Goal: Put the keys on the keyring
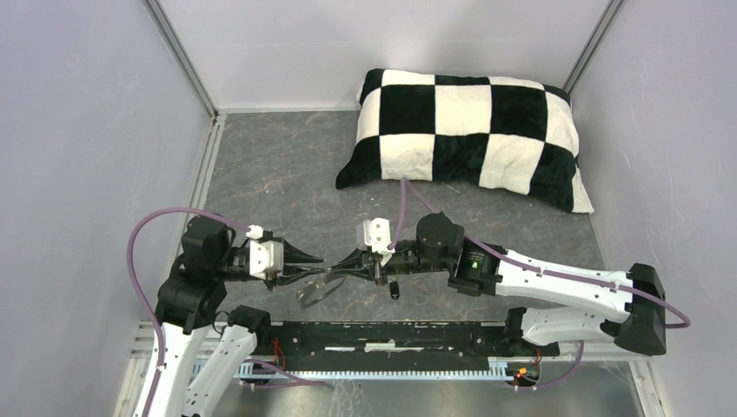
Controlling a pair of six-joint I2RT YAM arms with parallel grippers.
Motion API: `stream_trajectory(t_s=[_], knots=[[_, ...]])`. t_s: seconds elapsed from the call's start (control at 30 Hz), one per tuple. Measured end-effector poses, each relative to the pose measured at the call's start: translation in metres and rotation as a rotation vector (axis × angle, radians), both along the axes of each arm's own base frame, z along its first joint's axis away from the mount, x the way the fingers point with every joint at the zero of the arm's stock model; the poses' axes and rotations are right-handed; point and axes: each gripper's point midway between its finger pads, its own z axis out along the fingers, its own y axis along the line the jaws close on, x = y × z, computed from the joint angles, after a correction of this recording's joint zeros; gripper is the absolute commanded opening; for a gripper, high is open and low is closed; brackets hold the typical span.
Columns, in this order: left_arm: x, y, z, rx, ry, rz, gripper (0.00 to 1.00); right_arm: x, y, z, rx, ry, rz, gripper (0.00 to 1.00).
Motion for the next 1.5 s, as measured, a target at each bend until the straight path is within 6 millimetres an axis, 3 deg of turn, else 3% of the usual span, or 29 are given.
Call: stream_trajectory(t_s=[0.63, 1.33, 1.5], knots=[[-0.014, 0.002, -0.010, 0.036, -0.006, -0.061, 0.34, 0.006, 0.001, -0.024, -0.101, 0.013, -0.025, 0.00], [-0.004, 0.003, -0.023, 0.050, -0.097, -0.043, 0.32, 0.000, 0.011, -0.018, -0.085, 0.029, 0.017, 0.01], [-0.002, 0.003, -0.020, 0.041, -0.095, -0.027, 0.24, 0.000, 0.015, -0.017, -0.079, 0.031, 0.024, 0.00]])
